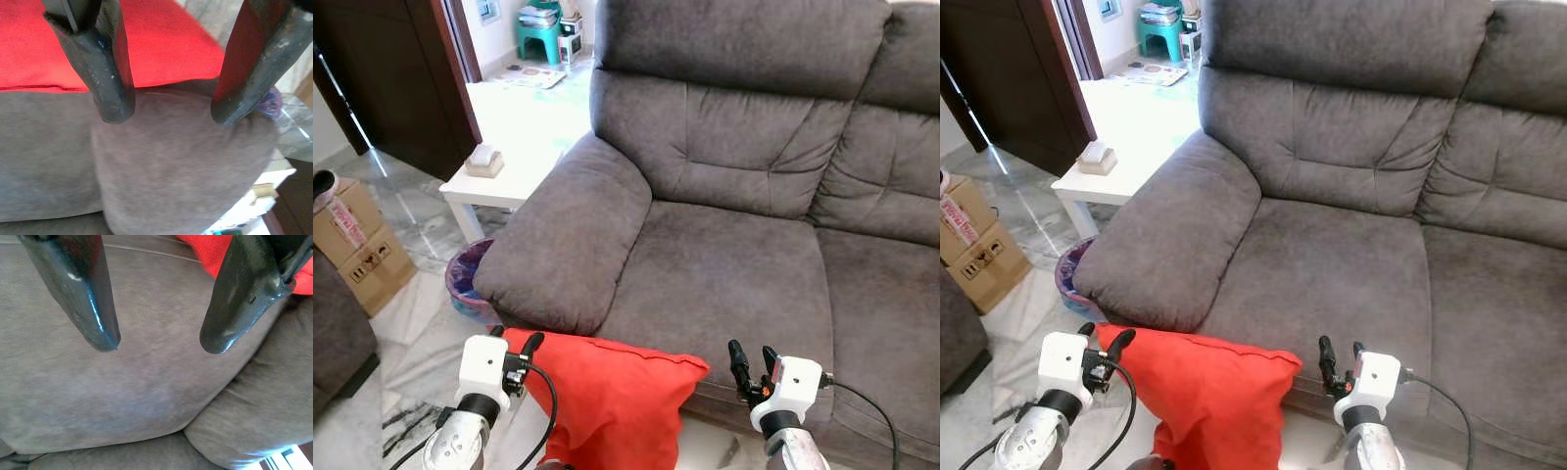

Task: Move the pillow to the sofa from floor

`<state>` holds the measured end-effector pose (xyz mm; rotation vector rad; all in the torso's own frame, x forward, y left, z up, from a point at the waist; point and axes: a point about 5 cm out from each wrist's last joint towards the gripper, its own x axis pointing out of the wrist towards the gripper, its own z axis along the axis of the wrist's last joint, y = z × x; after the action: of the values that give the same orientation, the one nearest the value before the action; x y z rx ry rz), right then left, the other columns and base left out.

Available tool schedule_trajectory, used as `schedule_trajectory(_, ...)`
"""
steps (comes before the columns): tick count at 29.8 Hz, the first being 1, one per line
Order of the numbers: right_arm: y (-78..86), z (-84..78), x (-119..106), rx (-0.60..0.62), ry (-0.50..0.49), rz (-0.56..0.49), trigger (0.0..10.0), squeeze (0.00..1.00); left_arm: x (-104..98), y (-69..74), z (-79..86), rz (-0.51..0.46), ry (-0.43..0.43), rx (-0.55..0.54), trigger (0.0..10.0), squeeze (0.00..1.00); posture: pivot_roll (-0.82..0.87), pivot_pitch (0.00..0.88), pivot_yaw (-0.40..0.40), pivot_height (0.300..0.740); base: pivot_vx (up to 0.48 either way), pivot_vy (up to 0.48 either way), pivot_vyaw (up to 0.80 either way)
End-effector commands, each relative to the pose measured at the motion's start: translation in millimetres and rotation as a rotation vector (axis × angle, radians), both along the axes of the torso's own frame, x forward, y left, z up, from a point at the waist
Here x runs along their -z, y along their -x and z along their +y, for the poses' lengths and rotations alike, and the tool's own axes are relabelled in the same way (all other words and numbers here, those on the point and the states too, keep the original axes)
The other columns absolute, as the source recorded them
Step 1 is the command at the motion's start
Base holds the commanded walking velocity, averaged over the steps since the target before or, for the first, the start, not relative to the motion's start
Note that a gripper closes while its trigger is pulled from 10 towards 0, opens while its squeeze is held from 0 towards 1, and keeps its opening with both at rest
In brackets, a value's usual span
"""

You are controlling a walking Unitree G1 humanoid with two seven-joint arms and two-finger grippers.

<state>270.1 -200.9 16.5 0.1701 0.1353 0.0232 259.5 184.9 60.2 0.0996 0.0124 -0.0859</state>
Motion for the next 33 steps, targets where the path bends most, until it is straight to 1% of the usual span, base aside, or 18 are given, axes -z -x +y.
schedule_trajectory(1,1.5,-4.4,1.4,-0.009,-0.009,0.011,10.0,0.0,5.8,5.2,5.8,0.029,-0.008,-0.019,10.0,0.0,0.01,0.093,0.019,0.63,0.0,0.0,0.0)
schedule_trajectory(6,-2.8,-14.1,-3.0,-0.023,0.038,0.016,10.0,0.0,8.3,7.2,9.8,0.039,-0.009,-0.041,10.0,0.0,0.01,0.091,0.016,0.63,0.0,0.0,0.0)
schedule_trajectory(10,-3.8,-9.9,-3.7,-0.071,0.061,0.014,10.0,0.0,7.7,6.8,8.6,0.036,-0.008,-0.038,10.0,0.0,0.01,0.086,0.018,0.63,0.0,0.0,0.0)
schedule_trajectory(11,-4.0,-6.5,-4.0,-0.085,0.07,0.008,10.0,0.0,7.5,6.5,7.9,0.035,-0.009,-0.036,10.0,0.0,0.01,0.082,0.02,0.63,0.0,0.0,0.8)
schedule_trajectory(13,-3.9,-4.8,-3.7,-0.087,0.07,0.006,10.0,0.0,7.5,6.4,7.8,0.035,-0.01,-0.034,10.0,0.0,0.01,0.079,0.022,0.63,0.0,0.0,0.8)
schedule_trajectory(15,-3.5,-1.2,-1.3,-0.082,0.042,0.015,10.0,0.0,7.3,6.1,8.1,0.035,-0.013,-0.03,10.0,0.0,0.01,0.076,0.023,0.63,0.0,0.0,0.8)
schedule_trajectory(17,-2.7,3.9,-0.3,-0.109,0.057,0.015,10.0,0.0,7.7,6.2,8.4,0.036,-0.014,-0.029,10.0,0.0,0.01,0.071,0.023,0.63,0.0,0.0,0.8)
schedule_trajectory(20,-1.6,5.8,0.7,-0.116,0.053,0.015,10.0,0.0,7.9,6.7,8.5,0.036,-0.016,-0.031,10.0,0.0,0.01,0.067,0.022,0.63,0.0,0.0,0.74)
schedule_trajectory(23,-0.7,3.9,1.8,-0.092,0.033,0.017,10.0,0.0,7.8,7.5,9.4,0.033,-0.026,-0.036,10.0,0.0,0.01,0.062,0.021,0.63,0.0,0.0,0.0)
schedule_trajectory(26,-1.4,4.4,0.7,-0.099,0.028,0.008,10.0,0.0,9.6,9.0,10.4,0.039,-0.034,-0.033,10.0,0.0,0.01,0.059,0.019,0.63,0.0,0.0,0.0)
schedule_trajectory(31,-3.7,5.0,-2.1,-0.1,0.033,-0.006,10.0,0.0,14.8,12.3,11.0,0.057,-0.036,-0.033,10.0,0.0,0.01,0.057,0.017,0.63,0.0,0.0,0.0)
schedule_trajectory(33,-5.1,5.9,-1.9,-0.106,0.038,0.006,10.0,0.0,15.2,13.7,10.3,0.059,-0.035,-0.034,10.0,0.0,0.01,0.068,0.014,0.63,0.0,0.0,0.0)
